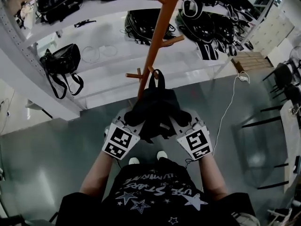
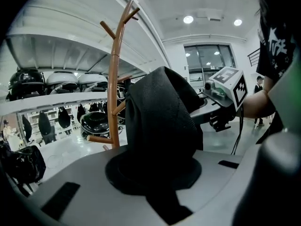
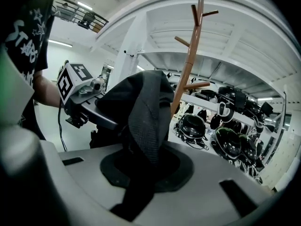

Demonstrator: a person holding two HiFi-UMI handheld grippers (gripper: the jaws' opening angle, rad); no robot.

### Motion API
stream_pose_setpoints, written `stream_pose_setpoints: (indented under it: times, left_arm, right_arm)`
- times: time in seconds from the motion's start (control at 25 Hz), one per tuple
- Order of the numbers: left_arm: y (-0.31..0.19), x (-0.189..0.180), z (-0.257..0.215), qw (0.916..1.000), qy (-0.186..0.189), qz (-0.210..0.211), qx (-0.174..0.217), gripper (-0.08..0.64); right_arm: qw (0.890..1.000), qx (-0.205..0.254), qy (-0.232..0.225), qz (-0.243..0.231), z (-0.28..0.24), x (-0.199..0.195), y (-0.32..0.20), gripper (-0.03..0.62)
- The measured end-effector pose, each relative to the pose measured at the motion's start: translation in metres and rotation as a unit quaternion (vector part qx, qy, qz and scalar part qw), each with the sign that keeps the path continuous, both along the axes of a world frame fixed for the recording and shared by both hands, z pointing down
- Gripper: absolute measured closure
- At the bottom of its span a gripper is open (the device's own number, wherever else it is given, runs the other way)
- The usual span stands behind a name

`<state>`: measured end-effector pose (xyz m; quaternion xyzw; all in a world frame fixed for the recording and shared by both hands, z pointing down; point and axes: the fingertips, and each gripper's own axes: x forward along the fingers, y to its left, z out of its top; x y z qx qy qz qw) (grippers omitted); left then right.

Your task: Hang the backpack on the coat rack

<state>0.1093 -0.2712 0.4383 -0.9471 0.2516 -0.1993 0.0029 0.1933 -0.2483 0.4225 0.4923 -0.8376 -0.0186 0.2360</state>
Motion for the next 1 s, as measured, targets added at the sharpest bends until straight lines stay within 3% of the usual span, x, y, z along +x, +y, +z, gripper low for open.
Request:
stream_pose_setpoints:
  times: [0.64, 1.0]
  left_arm:
    - [-0.011, 0.014, 0.013, 0.9987, -0.028, -0.041, -0.009, 0.479]
    - [-0.014, 0.018, 0.022, 0.997, -0.059, -0.046, -0.02, 0.48]
  right_arm:
    - [0.999, -0.013, -0.023, -0.047, 0.021, 0.02, -0.018, 0.528]
    - [0.996, -0.024, -0.058, -0.067, 0.034, 0.022, -0.026, 0.527]
